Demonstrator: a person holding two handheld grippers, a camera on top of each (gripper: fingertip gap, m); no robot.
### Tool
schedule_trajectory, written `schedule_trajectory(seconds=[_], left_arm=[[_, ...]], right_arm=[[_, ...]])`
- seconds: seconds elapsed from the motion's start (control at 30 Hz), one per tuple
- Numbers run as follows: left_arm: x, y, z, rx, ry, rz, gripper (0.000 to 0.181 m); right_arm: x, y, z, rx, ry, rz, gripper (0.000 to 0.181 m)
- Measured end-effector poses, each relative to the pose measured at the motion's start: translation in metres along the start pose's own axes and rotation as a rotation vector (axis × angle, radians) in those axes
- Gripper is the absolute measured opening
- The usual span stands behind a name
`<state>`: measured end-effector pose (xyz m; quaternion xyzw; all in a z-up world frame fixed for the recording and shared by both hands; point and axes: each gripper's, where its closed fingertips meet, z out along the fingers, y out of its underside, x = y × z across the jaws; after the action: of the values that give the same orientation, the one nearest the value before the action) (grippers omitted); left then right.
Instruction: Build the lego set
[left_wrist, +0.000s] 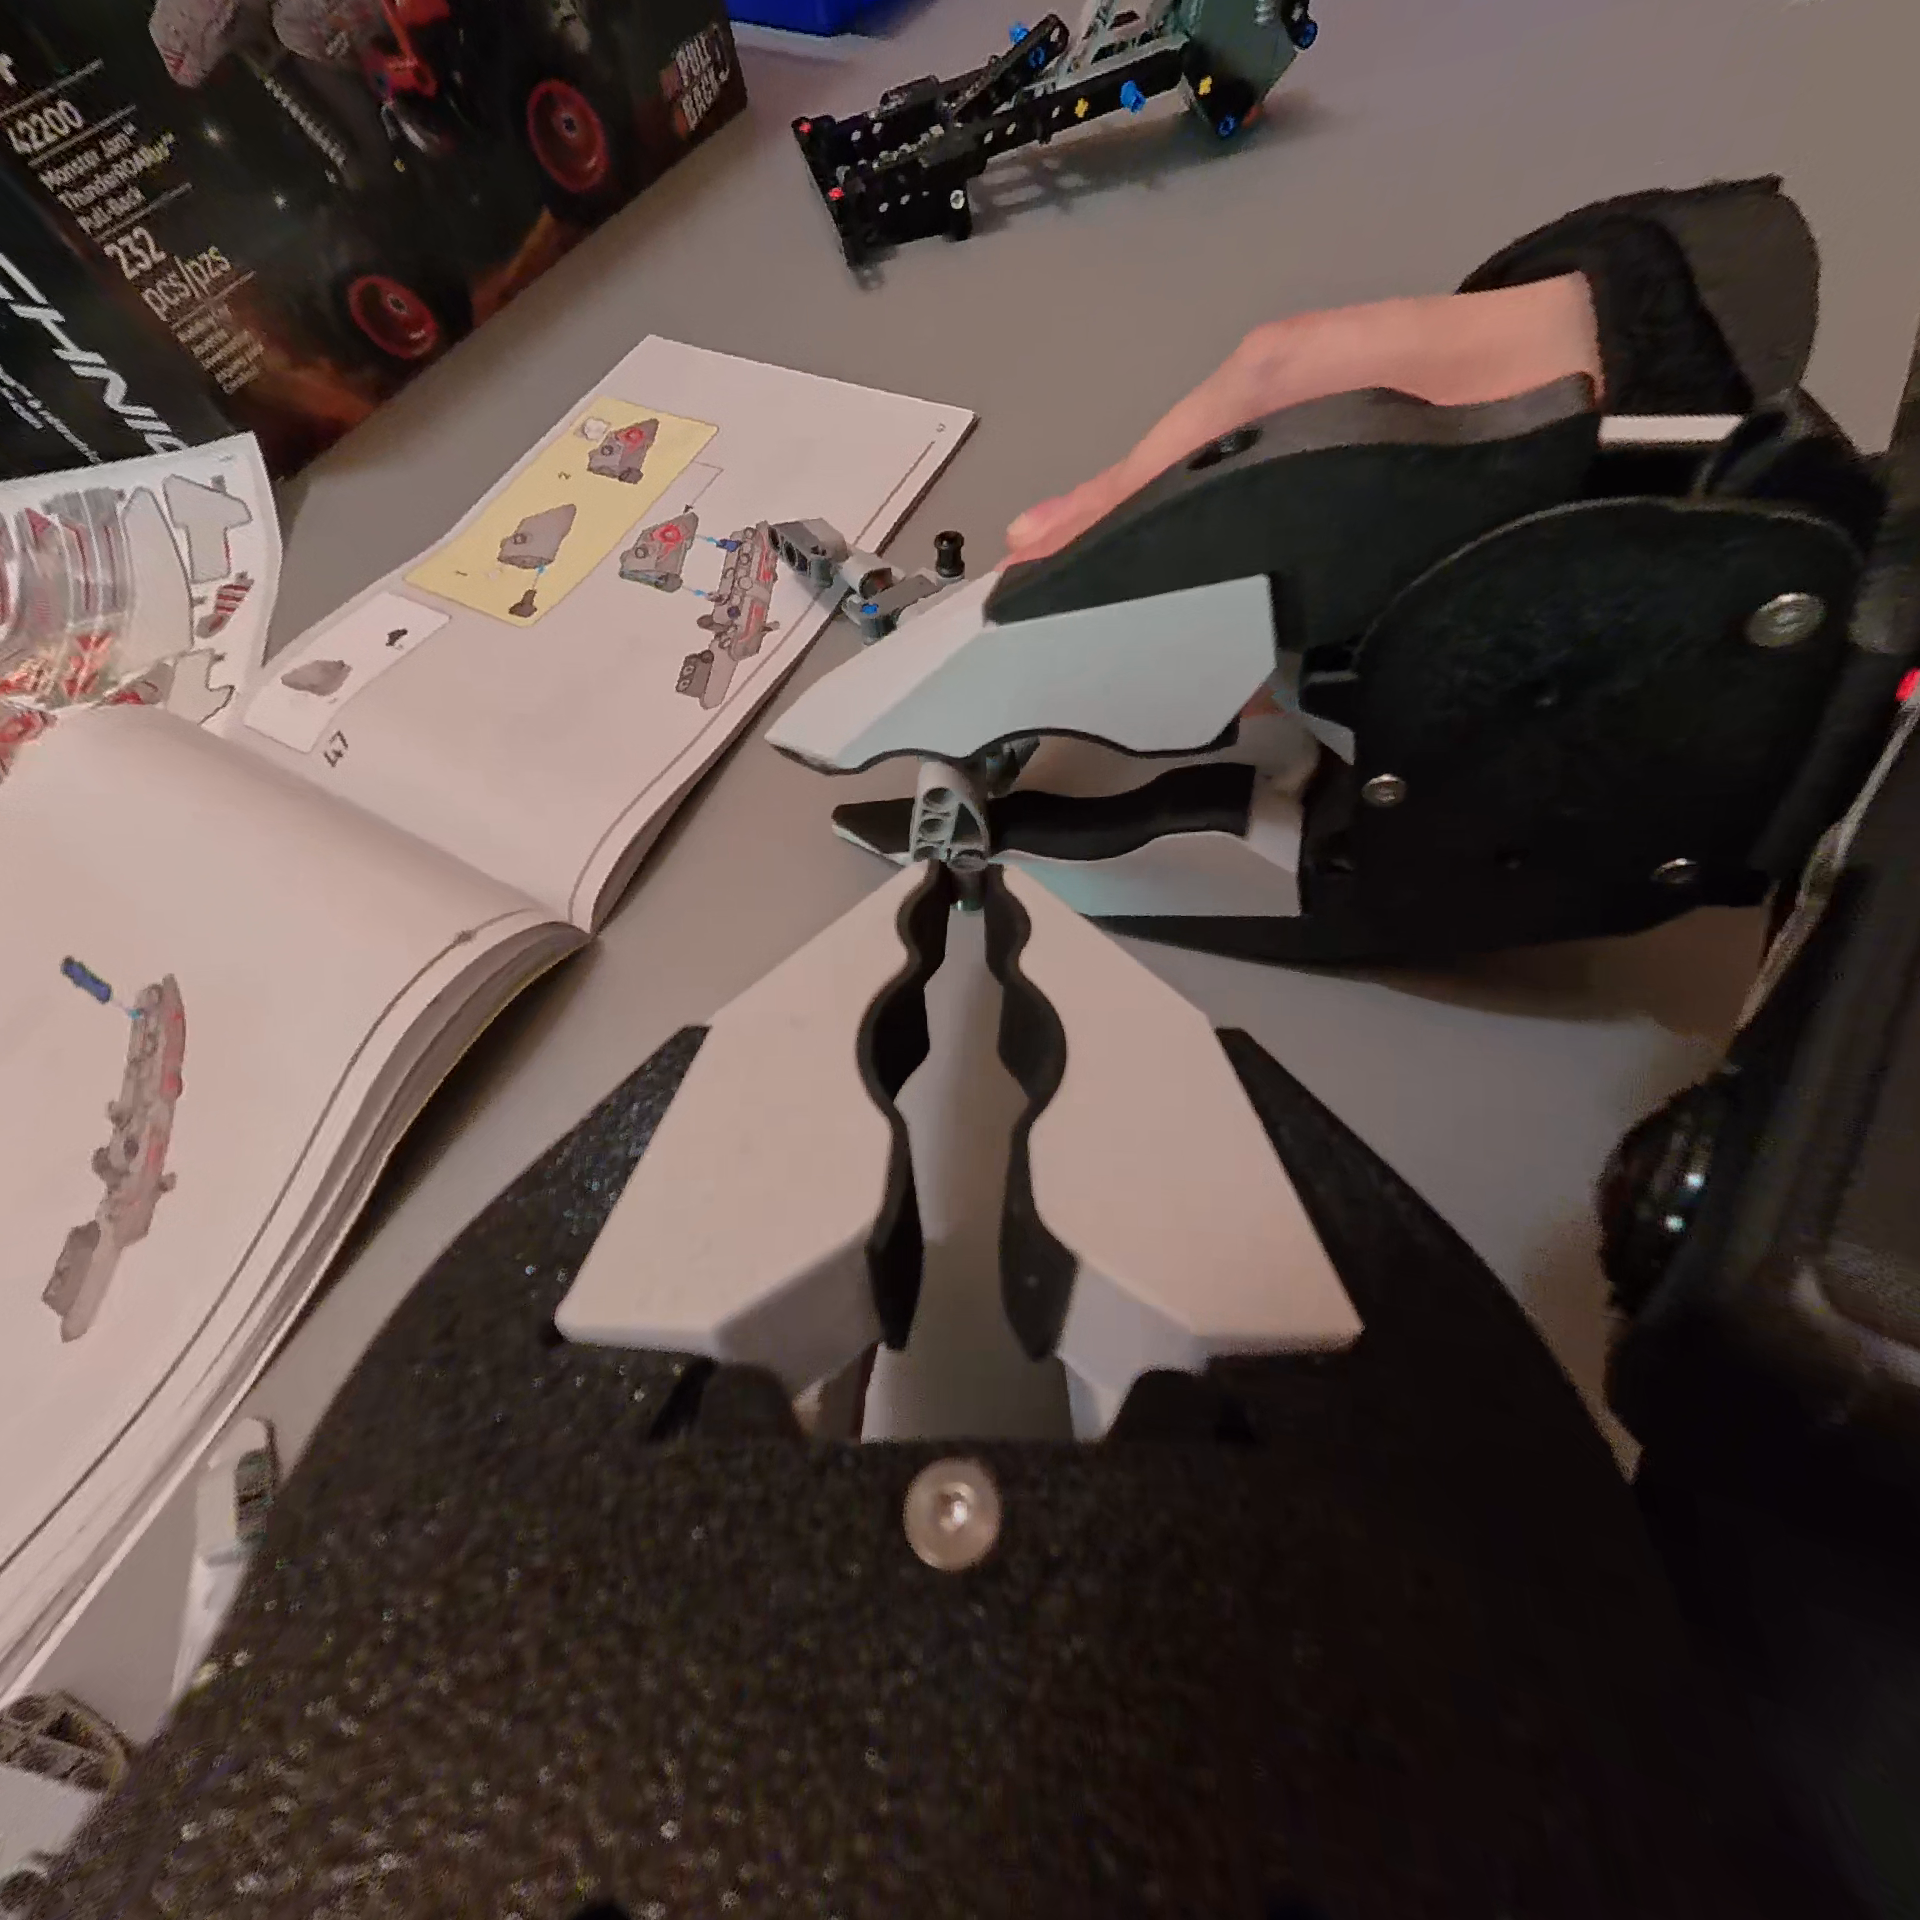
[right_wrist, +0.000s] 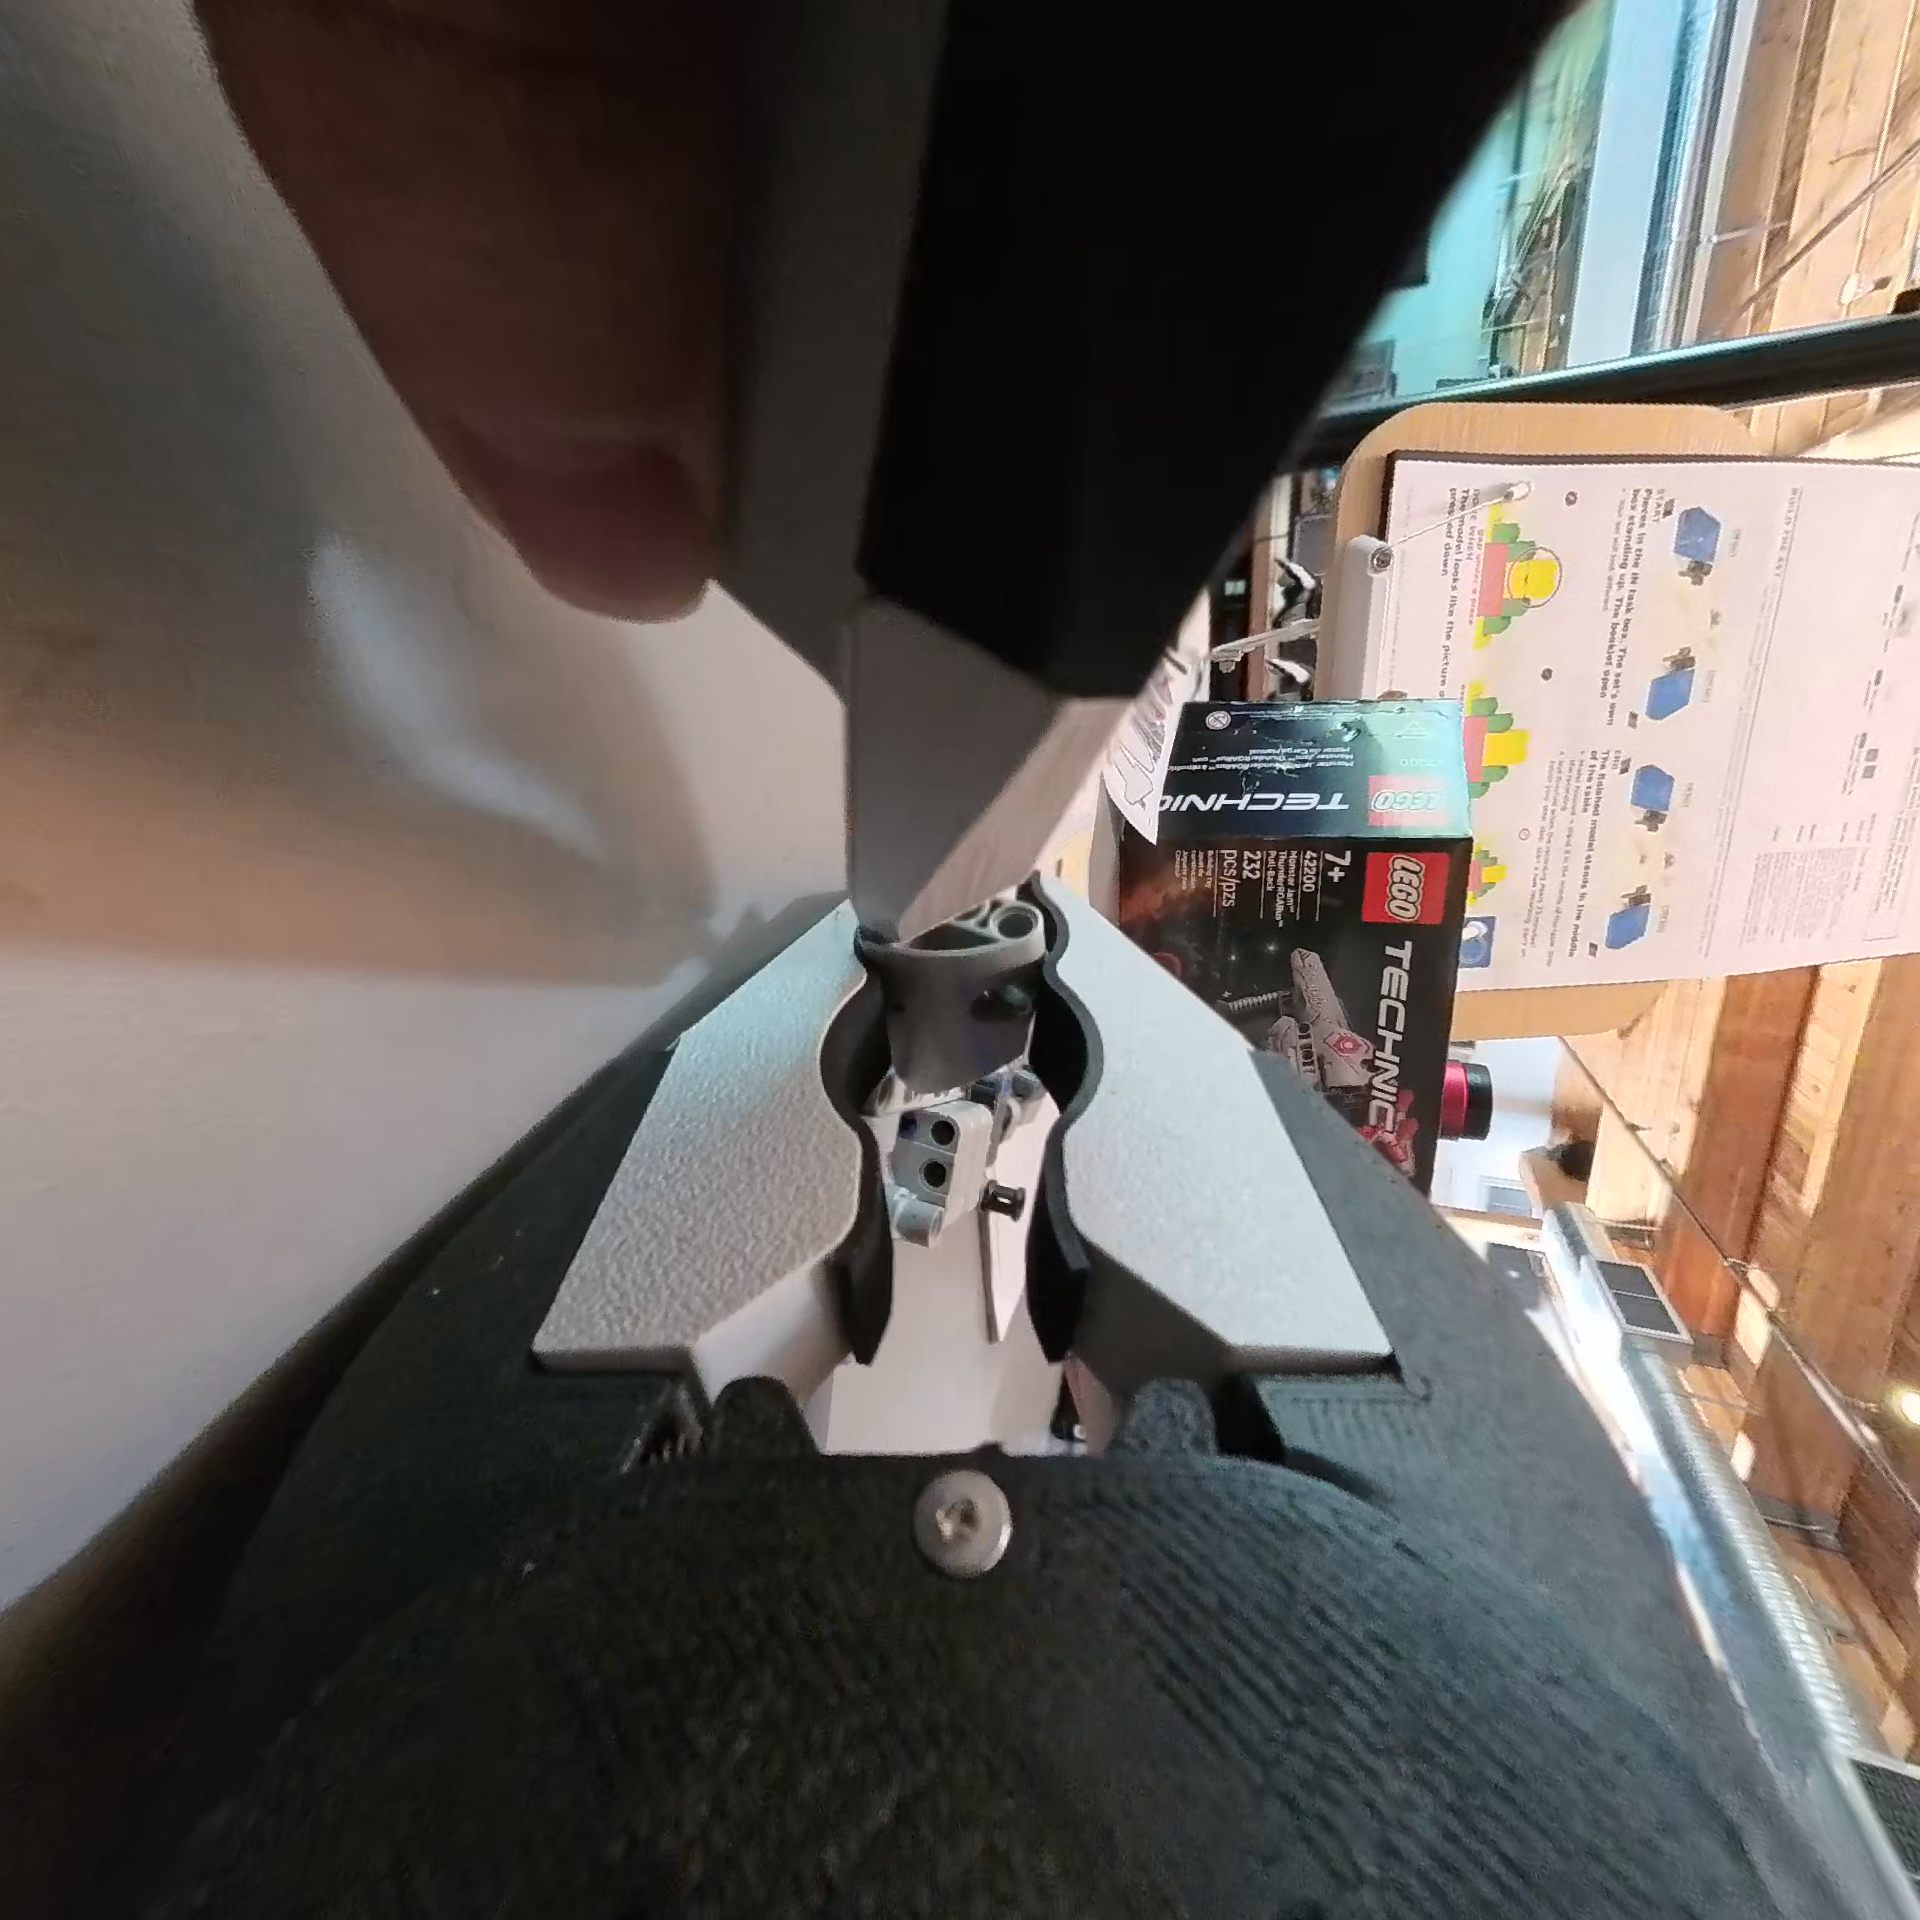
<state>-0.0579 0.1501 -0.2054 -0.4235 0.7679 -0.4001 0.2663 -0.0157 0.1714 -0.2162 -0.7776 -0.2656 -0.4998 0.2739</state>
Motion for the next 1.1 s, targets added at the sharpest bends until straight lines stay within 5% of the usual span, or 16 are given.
schedule_trajectory(seconds=[0.03, 0.27, 0.73, 1.1], left_arm=[[-0.001, 0.000, 0.000, 0.003, -0.004, 0.001, 0.005], [-0.005, -0.017, -0.001, 0.096, -0.075, 0.068, 0.005], [-0.003, -0.022, -0.002, 0.132, -0.290, 0.387, 0.005], [-0.003, -0.027, 0.000, 0.151, -0.106, 0.145, 0.005]], right_arm=[[0.000, 0.000, 0.000, 0.001, -0.004, 0.011, 0.022], [0.007, 0.003, 0.000, 0.060, -0.079, 0.296, 0.022], [0.014, 0.006, -0.003, 0.040, -0.041, 0.345, 0.022], [0.018, 0.009, -0.004, 0.041, -0.037, 0.385, 0.022]])
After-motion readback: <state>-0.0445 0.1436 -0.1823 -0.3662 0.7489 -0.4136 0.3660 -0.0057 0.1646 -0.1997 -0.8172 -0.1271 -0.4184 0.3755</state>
